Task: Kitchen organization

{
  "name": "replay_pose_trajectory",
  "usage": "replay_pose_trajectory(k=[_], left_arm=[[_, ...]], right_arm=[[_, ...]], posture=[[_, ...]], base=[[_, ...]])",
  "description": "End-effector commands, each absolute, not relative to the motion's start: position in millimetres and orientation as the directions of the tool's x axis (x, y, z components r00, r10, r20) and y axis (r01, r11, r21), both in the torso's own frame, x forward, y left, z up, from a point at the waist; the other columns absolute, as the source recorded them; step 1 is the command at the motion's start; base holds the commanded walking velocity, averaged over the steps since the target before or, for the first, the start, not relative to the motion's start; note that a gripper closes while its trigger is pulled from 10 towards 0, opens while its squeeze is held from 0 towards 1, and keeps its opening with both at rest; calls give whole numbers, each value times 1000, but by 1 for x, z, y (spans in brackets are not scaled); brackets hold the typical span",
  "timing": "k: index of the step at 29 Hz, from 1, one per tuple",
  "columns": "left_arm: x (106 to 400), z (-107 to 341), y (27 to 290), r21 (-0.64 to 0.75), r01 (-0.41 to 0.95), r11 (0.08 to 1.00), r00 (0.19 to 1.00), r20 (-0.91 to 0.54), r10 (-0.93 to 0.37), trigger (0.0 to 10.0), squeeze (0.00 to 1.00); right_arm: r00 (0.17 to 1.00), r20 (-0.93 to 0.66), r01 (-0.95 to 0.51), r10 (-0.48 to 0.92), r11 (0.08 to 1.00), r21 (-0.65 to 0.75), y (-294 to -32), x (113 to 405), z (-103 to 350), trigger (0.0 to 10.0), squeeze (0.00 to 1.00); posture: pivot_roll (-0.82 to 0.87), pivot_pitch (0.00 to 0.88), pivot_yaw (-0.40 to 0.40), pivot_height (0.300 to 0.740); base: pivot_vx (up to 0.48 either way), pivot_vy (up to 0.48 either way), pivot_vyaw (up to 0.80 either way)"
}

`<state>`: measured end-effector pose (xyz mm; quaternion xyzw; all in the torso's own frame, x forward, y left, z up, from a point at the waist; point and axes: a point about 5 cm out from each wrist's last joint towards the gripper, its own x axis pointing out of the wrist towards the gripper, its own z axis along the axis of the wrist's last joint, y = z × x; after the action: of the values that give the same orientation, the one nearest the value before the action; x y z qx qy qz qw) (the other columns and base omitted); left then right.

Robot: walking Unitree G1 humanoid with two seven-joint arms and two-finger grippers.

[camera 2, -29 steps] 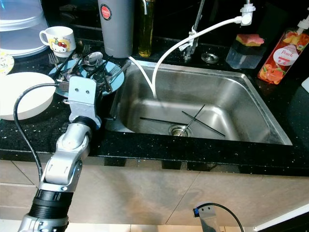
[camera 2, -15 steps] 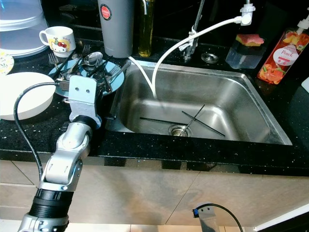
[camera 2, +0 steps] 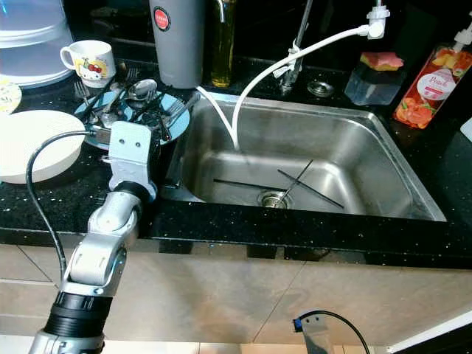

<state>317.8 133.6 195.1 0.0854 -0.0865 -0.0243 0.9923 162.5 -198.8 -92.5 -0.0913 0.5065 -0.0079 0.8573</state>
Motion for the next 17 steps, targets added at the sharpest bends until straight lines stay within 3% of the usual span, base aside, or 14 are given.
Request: replay_pose_trajectory(k=[1,17], left_arm=[[317,188,129,164,50,985,987,140,-73,10000,0],[316,197,127,169,54,984,979,184,-85,10000,0]], right_arm=[[483,-868,-64,-115,984,-166,-200,161,-93,10000,0],[488,-865,-68,-117,983,-171,-203,162,-92,10000,0]], posture=[[239,46,-108,740],[239,38,-109,740]], base=[[0,0,0],[0,0,0]])
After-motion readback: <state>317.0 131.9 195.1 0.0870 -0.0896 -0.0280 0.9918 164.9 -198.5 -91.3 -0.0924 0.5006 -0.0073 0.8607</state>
